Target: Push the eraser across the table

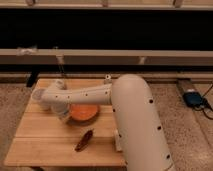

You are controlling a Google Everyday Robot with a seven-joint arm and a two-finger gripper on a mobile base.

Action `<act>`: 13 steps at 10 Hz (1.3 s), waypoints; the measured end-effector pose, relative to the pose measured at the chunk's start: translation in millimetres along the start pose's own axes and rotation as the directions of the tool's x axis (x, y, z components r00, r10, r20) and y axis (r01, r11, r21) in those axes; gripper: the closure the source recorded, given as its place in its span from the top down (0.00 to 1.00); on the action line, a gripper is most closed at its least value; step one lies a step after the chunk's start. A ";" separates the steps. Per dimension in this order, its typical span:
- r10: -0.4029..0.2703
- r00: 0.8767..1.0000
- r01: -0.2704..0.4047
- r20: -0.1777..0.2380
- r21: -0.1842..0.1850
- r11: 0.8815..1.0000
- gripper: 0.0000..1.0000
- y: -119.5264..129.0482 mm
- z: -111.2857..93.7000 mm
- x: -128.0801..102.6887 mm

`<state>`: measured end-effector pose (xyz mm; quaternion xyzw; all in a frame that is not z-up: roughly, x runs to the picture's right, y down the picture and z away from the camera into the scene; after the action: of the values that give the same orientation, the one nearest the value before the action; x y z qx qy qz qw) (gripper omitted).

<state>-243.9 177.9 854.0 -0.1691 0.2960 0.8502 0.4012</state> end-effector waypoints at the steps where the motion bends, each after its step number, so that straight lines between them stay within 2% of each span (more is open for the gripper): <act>1: -0.010 1.000 0.010 0.007 -0.002 1.000 0.00 8.4 -0.6 -3.8; 7: -0.057 0.998 0.057 0.024 -0.007 0.998 0.00 47.9 -0.5 -16.4; 10: -0.060 0.997 0.060 0.038 -0.013 0.998 0.00 54.2 -2.2 -26.0; 13: -0.082 0.996 0.084 0.048 -0.045 0.995 0.00 55.4 -19.2 -25.8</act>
<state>-270.3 122.8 873.2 -0.1710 0.2594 0.8433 0.4386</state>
